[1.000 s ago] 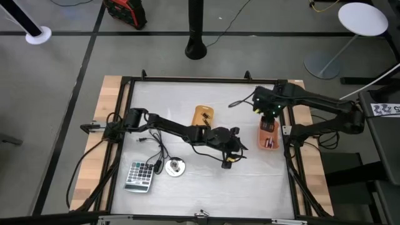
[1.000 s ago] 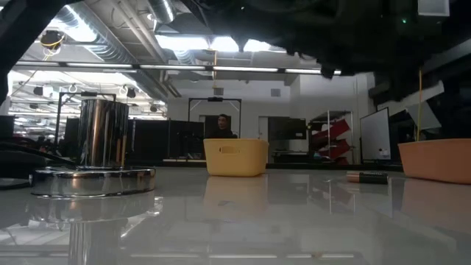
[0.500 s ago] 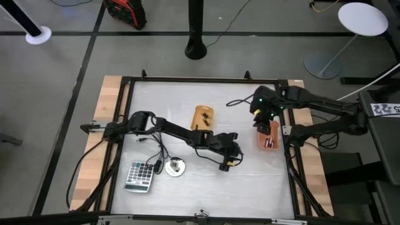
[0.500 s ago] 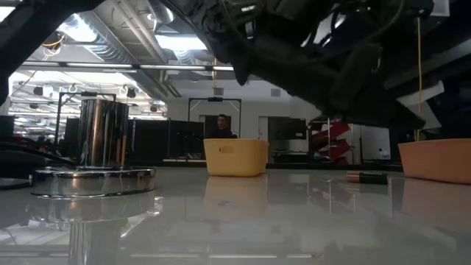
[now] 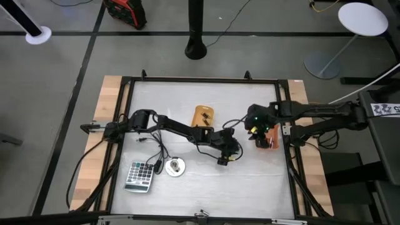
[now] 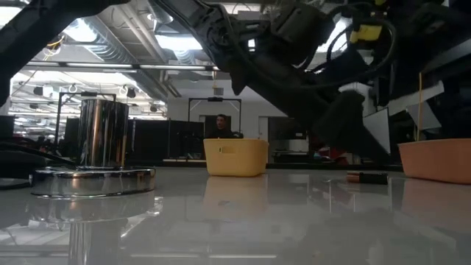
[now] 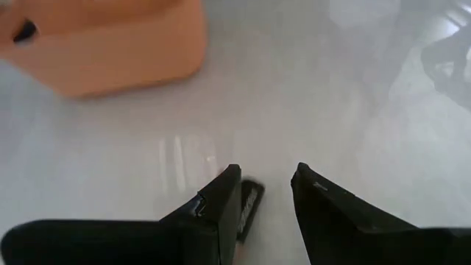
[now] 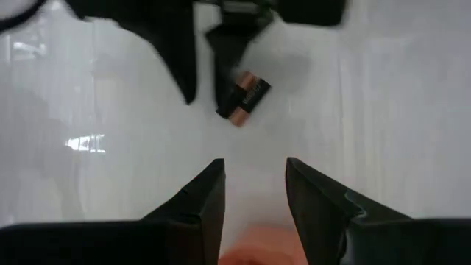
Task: Sort batteries
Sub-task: Put the black battery into the yellow bin
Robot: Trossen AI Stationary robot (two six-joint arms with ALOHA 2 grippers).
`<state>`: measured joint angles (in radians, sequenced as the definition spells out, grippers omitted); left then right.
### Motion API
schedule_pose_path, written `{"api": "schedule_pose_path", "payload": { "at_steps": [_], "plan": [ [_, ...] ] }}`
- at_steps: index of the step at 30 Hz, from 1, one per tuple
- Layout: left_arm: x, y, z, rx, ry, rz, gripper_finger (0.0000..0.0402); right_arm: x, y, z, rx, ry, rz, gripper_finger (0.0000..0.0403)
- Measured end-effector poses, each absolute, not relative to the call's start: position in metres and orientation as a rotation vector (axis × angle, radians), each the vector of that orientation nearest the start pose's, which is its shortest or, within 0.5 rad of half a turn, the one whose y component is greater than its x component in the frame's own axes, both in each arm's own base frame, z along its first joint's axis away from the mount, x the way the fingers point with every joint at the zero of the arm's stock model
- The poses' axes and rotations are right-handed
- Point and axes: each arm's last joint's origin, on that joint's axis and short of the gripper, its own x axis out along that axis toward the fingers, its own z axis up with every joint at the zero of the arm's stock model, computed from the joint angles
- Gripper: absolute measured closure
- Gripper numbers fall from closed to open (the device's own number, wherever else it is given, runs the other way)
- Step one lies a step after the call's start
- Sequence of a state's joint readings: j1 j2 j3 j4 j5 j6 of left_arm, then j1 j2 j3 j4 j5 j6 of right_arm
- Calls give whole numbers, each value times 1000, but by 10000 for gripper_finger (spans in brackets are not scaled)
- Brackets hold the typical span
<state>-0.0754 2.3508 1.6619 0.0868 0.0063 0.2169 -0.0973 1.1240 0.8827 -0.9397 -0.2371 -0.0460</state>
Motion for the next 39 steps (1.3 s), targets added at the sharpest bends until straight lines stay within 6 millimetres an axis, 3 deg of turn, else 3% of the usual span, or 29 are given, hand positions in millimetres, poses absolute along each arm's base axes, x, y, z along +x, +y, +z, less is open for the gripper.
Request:
{"api": "schedule_pose_path", "payload": {
  "at_steps": [18, 30, 39],
  "plan": [
    [505, -27, 119, 266, 704, -101, 288, 207, 20, 225, 125, 1023, 232, 265],
    [501, -18, 115, 251, 773, -91, 288, 202, 25, 211, 146, 1057, 129, 265],
    [499, -28, 114, 261, 796, -106, 288, 201, 25, 199, 202, 1043, 98, 265]
  ]
}}
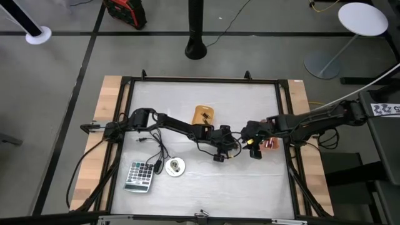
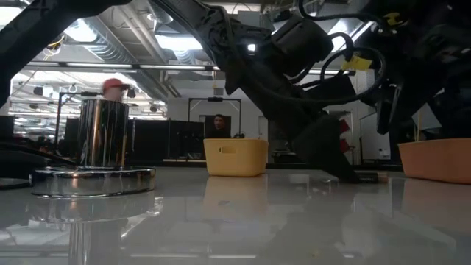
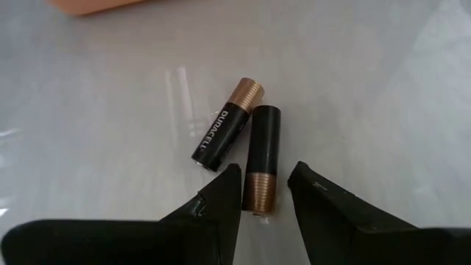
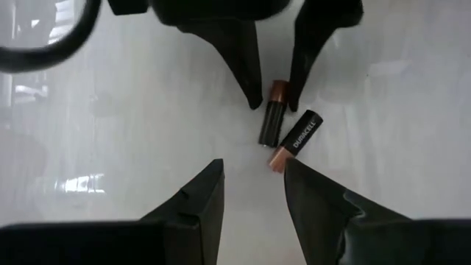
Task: Sort batteries
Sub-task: Put the black battery into the yellow bin
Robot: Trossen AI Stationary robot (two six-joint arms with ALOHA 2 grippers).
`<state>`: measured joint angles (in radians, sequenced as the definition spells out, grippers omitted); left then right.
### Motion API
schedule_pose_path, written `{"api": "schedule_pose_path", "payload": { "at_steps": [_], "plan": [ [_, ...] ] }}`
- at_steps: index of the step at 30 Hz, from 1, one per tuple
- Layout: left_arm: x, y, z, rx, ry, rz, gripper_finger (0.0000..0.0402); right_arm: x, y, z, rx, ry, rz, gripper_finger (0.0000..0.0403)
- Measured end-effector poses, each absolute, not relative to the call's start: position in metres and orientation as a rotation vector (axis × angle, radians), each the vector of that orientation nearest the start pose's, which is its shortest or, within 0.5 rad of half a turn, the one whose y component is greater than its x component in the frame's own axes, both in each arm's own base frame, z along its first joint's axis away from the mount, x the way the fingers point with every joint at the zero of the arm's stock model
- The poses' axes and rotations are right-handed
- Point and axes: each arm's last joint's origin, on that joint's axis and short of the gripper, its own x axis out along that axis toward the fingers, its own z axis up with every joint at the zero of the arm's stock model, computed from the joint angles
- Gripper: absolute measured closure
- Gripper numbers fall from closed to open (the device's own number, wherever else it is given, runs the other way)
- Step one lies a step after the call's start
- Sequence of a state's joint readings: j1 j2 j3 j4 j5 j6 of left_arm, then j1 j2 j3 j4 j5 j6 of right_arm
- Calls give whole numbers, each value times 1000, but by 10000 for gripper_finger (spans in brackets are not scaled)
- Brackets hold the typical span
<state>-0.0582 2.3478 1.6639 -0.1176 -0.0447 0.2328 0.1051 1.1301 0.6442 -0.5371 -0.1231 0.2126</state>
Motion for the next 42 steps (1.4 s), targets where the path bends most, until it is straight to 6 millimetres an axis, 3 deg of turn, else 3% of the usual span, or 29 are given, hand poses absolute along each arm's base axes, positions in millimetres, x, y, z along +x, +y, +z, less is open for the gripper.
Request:
{"api": "schedule_pose_path", "payload": {
  "at_steps": [12, 24, 27, 42],
  "plan": [
    [498, -34, 114, 184, 804, -99, 362, 198, 25, 192, 219, 1053, 87, 265],
    [496, -35, 119, 148, 812, -95, 344, 198, 25, 192, 218, 1053, 87, 265],
    [494, -35, 126, 148, 819, -94, 351, 199, 24, 192, 219, 1052, 87, 265],
    [464, -15, 201, 189, 890, -73, 350, 199, 23, 192, 200, 1046, 54, 265]
  ]
}}
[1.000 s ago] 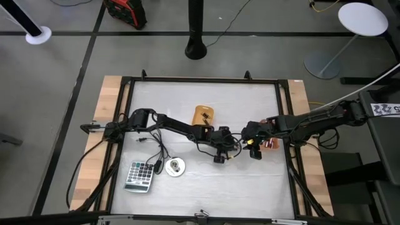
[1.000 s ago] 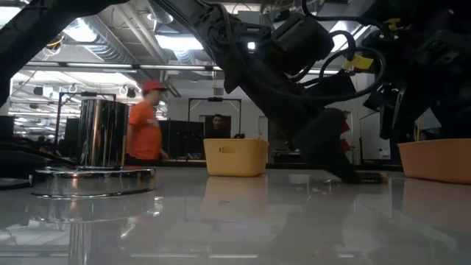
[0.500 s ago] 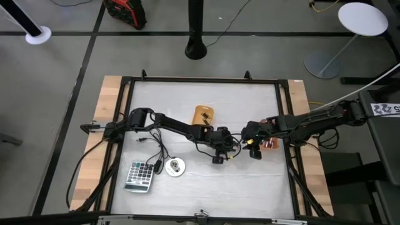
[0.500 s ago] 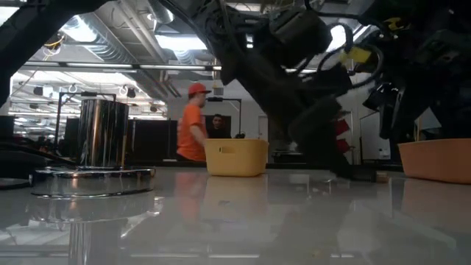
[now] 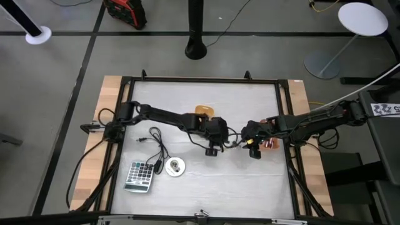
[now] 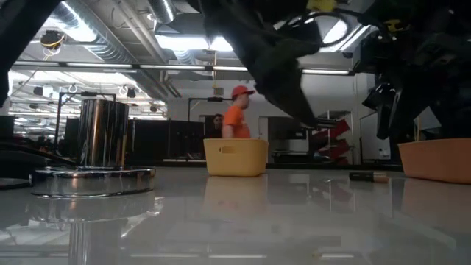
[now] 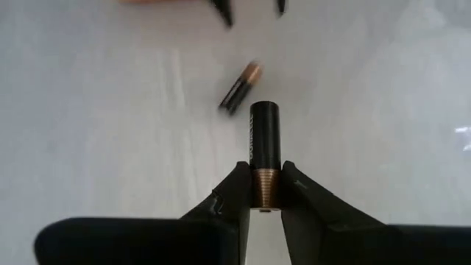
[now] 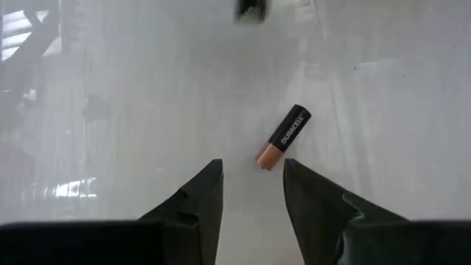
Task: Sort batteries
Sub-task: Put the black battery into the yellow bin
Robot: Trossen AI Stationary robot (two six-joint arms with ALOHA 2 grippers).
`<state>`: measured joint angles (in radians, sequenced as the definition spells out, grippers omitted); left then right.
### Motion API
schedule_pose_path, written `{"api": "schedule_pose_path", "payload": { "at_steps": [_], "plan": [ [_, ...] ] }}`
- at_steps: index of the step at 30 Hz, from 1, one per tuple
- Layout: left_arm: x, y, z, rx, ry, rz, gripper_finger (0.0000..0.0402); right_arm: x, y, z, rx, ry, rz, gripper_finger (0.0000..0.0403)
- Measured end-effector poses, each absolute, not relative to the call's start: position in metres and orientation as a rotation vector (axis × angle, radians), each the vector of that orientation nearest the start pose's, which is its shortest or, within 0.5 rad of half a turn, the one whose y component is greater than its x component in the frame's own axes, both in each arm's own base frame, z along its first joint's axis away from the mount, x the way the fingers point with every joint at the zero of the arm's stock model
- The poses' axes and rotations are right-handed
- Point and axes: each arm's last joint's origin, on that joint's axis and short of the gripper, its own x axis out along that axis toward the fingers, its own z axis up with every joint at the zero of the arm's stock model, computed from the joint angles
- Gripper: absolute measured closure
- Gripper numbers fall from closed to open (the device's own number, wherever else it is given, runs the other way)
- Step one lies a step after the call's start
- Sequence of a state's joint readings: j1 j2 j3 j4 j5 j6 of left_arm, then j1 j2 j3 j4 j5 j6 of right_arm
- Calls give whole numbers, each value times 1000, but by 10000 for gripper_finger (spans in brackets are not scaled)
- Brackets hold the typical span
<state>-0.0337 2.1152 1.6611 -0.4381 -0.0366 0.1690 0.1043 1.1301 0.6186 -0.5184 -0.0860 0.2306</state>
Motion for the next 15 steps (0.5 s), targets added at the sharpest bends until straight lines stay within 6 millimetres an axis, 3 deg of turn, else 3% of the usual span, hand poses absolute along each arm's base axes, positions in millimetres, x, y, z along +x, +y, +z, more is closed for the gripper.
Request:
{"api": "schedule_pose_path", "payload": {
  "at_steps": [8, 15],
  "plan": [
    [429, 17, 235, 206, 1059, 80, 343, 199, 23, 192, 210, 1039, 49, 265],
    [414, 48, 230, 133, 1205, 199, 345, 203, 24, 195, 253, 993, 36, 265]
  ]
}}
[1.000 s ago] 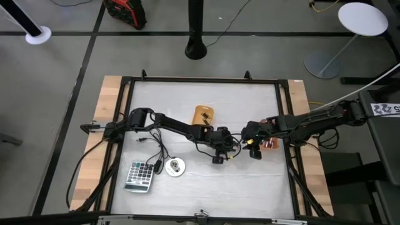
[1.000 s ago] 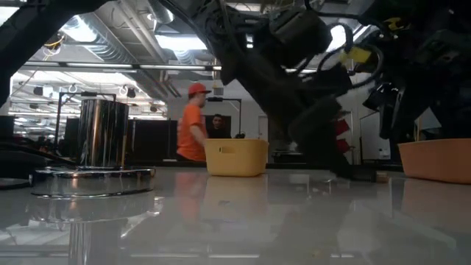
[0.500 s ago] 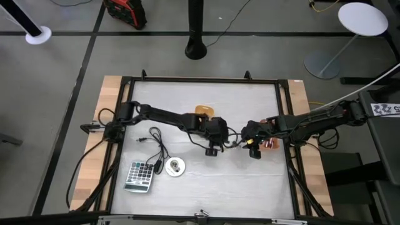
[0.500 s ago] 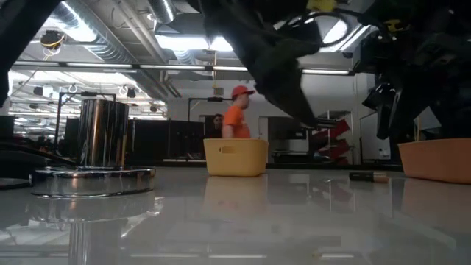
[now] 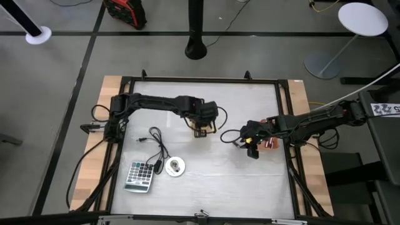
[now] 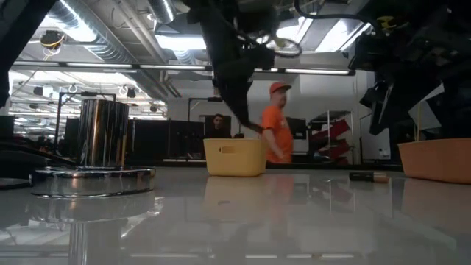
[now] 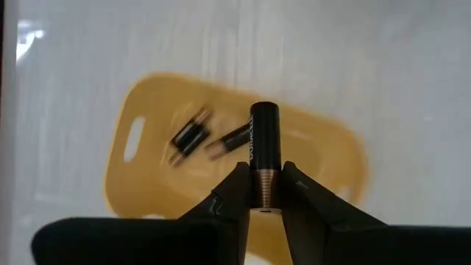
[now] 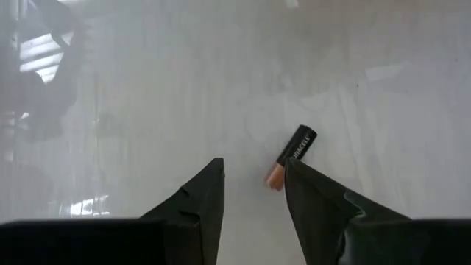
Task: Sort batteries
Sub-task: Put the black battery into the yellow bin
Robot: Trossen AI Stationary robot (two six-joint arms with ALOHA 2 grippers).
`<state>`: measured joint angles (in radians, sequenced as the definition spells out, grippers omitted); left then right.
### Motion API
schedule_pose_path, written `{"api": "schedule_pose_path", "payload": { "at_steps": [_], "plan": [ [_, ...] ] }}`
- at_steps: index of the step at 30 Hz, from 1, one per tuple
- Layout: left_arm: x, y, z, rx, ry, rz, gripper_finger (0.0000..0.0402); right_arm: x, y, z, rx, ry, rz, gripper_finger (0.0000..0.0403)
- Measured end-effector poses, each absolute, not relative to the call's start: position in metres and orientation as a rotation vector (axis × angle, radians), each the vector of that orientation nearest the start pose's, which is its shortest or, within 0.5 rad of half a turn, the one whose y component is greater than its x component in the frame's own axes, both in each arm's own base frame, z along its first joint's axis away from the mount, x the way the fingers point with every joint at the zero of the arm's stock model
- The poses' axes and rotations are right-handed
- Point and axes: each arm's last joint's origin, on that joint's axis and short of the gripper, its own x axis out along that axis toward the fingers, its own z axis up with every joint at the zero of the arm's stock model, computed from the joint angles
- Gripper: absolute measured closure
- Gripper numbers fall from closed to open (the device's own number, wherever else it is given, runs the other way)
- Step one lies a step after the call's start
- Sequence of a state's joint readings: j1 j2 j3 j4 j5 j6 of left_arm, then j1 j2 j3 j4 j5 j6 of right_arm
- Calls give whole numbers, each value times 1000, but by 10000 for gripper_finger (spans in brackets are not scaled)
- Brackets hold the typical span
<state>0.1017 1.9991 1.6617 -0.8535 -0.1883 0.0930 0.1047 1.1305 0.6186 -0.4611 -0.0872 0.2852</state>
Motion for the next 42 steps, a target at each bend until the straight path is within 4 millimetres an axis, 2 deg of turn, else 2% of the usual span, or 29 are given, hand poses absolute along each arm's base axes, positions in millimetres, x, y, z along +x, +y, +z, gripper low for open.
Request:
{"api": "schedule_pose_path", "payload": {
  "at_steps": [5, 9, 17, 26, 28, 33, 42],
  "plan": [
    [409, 63, 218, 96, 1262, 239, 330, 203, 24, 195, 258, 997, 34, 265],
    [406, 68, 214, 89, 1275, 248, 311, 204, 24, 193, 294, 1005, 1, 265],
    [405, 67, 213, 71, 1284, 260, 260, 210, 24, 179, 283, 1070, -36, 265],
    [403, 54, 218, 47, 1289, 261, 266, 221, 24, 154, 319, 1168, -122, 265],
    [402, 50, 223, 52, 1274, 253, 272, 224, 24, 151, 335, 1163, -131, 265],
    [393, 41, 251, 74, 1204, 232, 283, 228, 25, 142, 343, 1187, -145, 265],
    [364, 25, 302, 57, 1102, 226, 285, 231, 25, 134, 332, 1216, -163, 265]
  ]
}}
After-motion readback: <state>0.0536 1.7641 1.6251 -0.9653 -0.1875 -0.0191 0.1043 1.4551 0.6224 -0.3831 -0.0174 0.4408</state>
